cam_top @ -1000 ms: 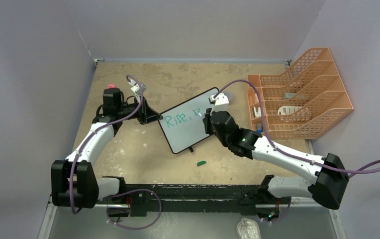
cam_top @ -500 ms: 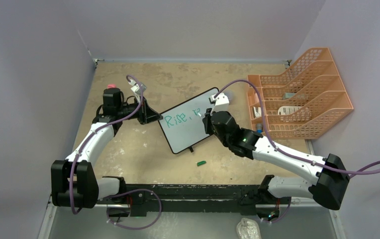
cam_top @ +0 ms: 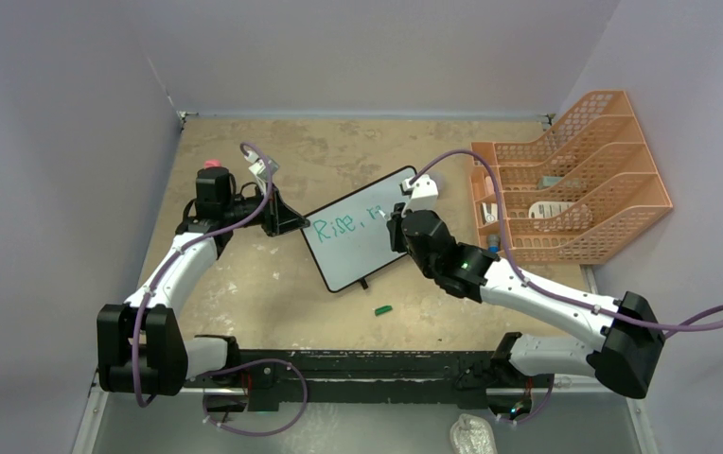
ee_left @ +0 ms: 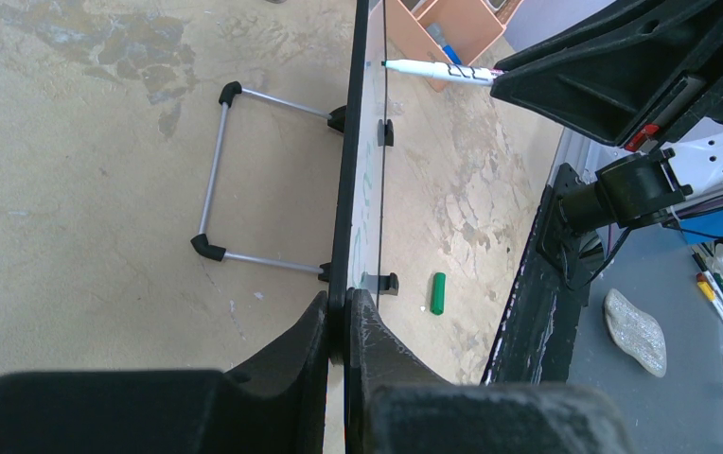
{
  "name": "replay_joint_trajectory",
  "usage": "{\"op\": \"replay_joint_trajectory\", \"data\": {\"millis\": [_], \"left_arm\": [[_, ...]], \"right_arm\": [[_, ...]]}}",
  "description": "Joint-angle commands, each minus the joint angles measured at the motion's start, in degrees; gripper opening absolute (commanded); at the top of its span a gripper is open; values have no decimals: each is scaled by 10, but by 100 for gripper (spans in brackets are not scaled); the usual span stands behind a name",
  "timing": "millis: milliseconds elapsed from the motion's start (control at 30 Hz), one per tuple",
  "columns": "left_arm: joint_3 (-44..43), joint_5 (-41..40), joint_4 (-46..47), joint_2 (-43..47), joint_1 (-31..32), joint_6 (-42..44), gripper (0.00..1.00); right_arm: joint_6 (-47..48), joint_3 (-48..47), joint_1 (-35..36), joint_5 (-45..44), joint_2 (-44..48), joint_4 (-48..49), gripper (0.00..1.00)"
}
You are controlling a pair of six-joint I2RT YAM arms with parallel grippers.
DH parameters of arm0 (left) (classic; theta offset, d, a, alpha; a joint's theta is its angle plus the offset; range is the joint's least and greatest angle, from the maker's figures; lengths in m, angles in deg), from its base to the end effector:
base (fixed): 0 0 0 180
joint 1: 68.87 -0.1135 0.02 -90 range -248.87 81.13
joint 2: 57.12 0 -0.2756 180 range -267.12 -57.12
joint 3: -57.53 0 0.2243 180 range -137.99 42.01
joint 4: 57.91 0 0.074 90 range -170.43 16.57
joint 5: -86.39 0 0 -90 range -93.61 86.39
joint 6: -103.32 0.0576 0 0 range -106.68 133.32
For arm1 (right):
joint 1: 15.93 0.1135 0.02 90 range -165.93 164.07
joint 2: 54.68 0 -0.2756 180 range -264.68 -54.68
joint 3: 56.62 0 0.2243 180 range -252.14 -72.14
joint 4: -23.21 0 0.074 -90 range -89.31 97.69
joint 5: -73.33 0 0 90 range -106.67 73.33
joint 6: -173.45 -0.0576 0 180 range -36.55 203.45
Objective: Write a sentence on the whiteboard
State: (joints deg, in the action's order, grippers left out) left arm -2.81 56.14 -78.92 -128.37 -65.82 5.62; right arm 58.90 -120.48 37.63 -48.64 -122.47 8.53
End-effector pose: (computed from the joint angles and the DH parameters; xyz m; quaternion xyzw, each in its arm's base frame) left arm 0.2361 -0.0624 0.2776 0.2108 0.7673 -0.4730 0.3783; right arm 0.1766 0.1879 0.3141 -0.0400 0.7961 0.1797 0.5765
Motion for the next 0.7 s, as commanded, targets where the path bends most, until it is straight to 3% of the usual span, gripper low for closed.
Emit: {"op": "replay_joint_trajectory", "data": {"millis": [0, 667], "left_arm": [[-15, -18, -2, -3, 0, 25, 0], [-16, -18, -1, -3, 0, 25, 0]], "right_arm": [[6, -31, -3, -10, 1, 37, 0], [6, -31, -3, -7, -16, 44, 0]]}}
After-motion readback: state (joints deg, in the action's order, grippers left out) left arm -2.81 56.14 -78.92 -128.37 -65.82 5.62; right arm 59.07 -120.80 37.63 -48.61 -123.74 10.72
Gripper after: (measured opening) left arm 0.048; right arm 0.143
